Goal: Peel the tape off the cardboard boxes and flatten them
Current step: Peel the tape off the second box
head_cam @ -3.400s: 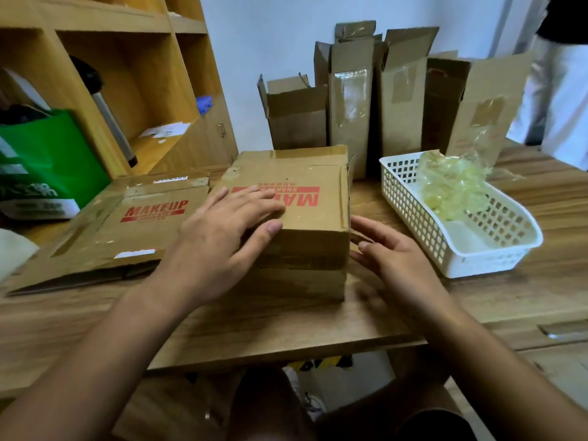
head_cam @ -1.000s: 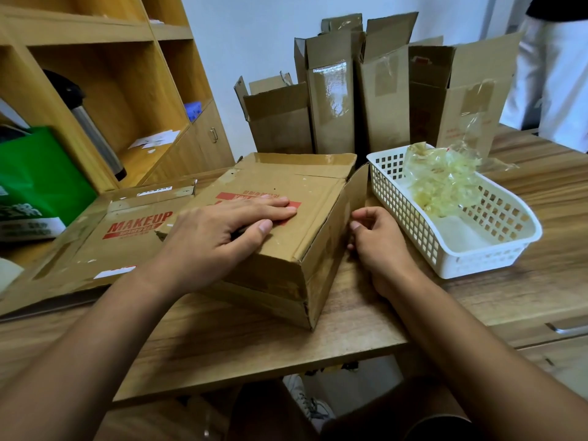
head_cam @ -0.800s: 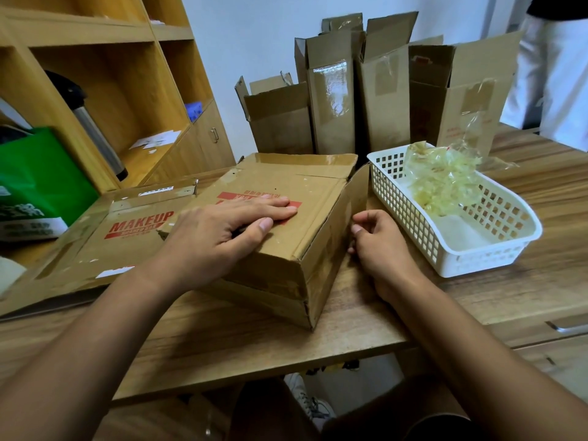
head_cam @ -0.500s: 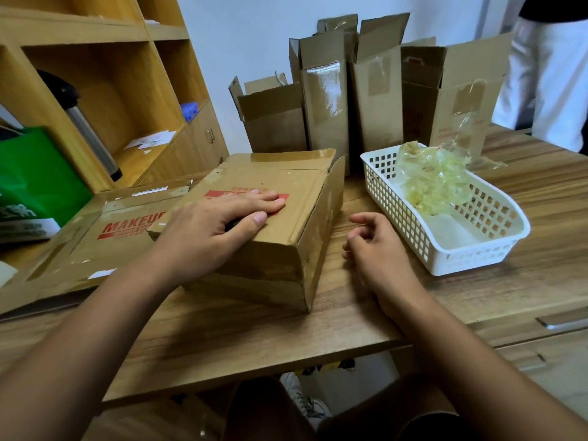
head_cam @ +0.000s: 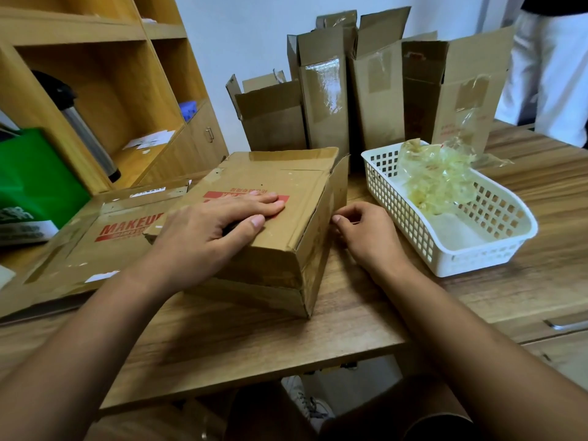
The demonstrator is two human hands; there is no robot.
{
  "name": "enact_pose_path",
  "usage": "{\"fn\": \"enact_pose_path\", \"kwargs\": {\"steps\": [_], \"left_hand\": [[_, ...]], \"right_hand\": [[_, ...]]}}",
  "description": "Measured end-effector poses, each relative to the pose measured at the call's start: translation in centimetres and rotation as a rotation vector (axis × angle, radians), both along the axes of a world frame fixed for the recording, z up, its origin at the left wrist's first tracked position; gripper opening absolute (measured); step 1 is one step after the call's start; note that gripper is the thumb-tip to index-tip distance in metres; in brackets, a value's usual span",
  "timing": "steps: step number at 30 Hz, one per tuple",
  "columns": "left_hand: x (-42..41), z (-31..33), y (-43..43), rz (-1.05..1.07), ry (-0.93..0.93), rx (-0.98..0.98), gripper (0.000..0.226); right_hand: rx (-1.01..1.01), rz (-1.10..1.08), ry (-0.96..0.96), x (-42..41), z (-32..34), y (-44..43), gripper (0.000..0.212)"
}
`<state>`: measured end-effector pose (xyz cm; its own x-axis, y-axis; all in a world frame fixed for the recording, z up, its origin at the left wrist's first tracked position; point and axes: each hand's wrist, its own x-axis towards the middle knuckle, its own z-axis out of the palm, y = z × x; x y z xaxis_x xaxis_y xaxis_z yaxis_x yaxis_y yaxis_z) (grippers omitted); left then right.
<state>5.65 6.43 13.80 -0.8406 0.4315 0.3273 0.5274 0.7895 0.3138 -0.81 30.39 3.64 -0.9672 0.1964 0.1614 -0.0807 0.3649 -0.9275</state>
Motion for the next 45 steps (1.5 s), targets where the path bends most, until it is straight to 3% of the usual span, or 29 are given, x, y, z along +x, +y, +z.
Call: {"fn": "enact_pose_path", "kwargs": {"steps": [17,24,32,41,45], "left_hand": [[-0.3,-0.3,-0.2,0.006,-0.001,-0.001,0.043],[-0.7,-0.3,-0.1,0.034,0.024,-0.003,0.043],[0.0,-0.2,-0.2,0.025,-0.006,0.012,0.044],[-0.2,-0.3,-0.1,0.023,-0.001,0.023,0.045],[-0.1,-0.2,0.1,0.022,0.009,0.034,0.043]], "right_hand": [[0.154,0.041,0.077,5.5,0.5,0.4,0.012],[0.072,0.226,0.246,11.9,2.6,0.1,0.017],[-0.107,0.196,0.212,9.8,3.1,3.4,0.010],[0.361,-0.083,0.339,8.5,9.2,10.2,0.013],[0.624,-0.134,0.254,6.9,10.5,13.0,0.012]]}}
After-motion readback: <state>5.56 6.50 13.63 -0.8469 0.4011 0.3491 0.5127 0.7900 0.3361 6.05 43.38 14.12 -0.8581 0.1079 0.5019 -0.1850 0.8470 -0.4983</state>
